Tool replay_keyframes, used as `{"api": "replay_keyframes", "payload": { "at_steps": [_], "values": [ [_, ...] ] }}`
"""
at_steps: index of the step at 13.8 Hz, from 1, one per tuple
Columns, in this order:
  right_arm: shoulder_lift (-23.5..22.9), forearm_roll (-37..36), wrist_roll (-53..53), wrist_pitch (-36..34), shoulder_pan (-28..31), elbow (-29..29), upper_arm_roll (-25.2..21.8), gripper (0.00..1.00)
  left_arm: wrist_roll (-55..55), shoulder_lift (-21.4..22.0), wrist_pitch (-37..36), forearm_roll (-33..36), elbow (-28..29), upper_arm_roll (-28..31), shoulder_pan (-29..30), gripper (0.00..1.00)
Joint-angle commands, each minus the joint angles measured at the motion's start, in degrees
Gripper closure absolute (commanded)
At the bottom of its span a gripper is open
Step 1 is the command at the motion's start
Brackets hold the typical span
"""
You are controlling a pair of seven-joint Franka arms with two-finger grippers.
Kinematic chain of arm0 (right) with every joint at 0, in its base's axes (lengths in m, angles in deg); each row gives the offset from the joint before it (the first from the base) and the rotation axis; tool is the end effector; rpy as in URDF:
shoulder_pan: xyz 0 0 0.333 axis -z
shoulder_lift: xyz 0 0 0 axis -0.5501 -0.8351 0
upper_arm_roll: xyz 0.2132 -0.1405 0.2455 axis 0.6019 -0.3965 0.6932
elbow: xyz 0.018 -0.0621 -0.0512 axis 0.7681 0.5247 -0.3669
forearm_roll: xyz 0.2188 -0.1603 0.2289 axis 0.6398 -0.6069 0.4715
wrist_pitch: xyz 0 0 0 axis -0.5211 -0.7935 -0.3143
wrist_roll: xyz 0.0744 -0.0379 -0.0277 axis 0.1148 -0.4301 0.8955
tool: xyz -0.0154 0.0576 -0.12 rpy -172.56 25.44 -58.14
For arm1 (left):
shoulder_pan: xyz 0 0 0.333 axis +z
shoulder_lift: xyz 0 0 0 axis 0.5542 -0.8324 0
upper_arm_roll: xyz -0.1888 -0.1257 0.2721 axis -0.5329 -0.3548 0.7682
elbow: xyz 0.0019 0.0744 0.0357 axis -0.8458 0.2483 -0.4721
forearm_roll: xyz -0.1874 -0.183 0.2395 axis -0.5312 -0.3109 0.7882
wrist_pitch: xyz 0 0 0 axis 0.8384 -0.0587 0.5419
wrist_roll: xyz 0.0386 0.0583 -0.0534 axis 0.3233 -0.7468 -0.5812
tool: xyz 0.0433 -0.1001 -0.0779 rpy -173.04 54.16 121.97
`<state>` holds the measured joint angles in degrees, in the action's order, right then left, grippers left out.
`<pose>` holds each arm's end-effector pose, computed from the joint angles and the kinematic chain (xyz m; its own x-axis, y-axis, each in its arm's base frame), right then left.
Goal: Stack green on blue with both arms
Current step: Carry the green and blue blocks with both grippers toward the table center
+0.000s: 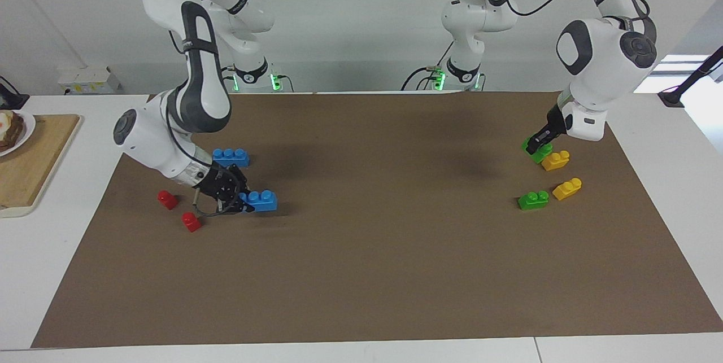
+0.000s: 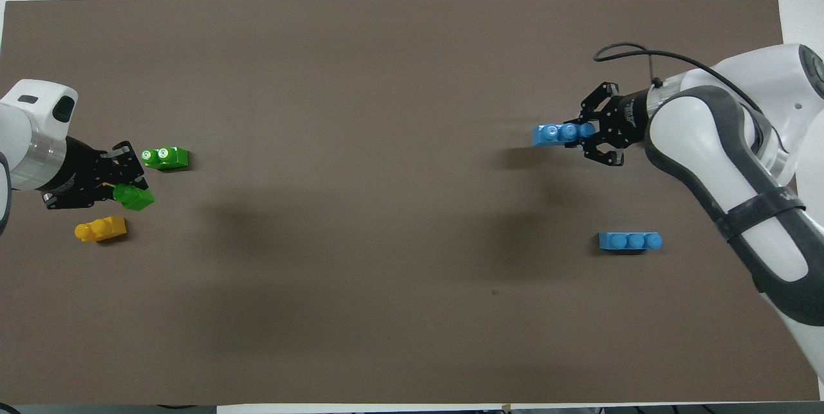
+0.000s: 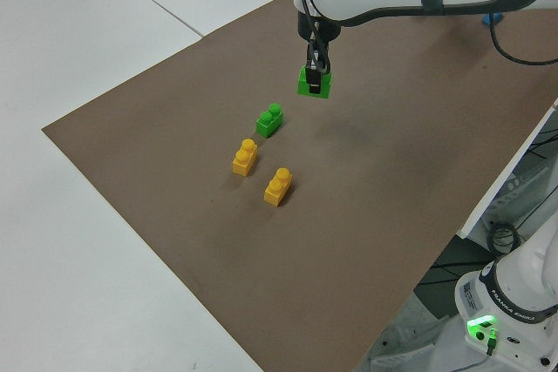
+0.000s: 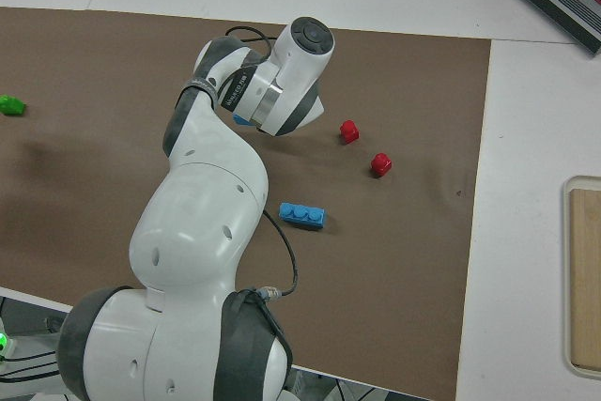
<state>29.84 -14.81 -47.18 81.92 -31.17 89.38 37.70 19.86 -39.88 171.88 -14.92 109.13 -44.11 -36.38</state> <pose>0.5990 0.0791 0.4038 0.0169 -0.8864 -0.4626 -0.9997 -0.0065 -0.0241 0.5059 -0.0001 0.4914 0.8704 0.4755 -0.1280 0.4788 -0.8779 -0.0049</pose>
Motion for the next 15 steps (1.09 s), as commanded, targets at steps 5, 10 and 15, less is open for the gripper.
{"api": "replay_keyframes", "payload": {
  "at_steps": [5, 10, 15],
  "values": [
    [1.6, 0.98, -14.25, 1.61, -13.44, -1.54, -0.07, 1.0, -13.51, 0.6, -6.6, -0.55, -4.84, -2.51, -0.62, 1.0],
    [1.6, 0.98, -24.19, 11.11, -23.2, 0.04, -0.16, 1.0, -21.97, 0.6, -8.27, -1.08, -6.25, -5.94, -0.62, 1.0],
    [0.55, 0.98, -25.52, 16.82, -26.9, 2.77, -0.07, 1.0, -25.73, 0.95, -7.23, -3.01, -5.55, -5.86, 0.18, 1.0]
  ]
}}
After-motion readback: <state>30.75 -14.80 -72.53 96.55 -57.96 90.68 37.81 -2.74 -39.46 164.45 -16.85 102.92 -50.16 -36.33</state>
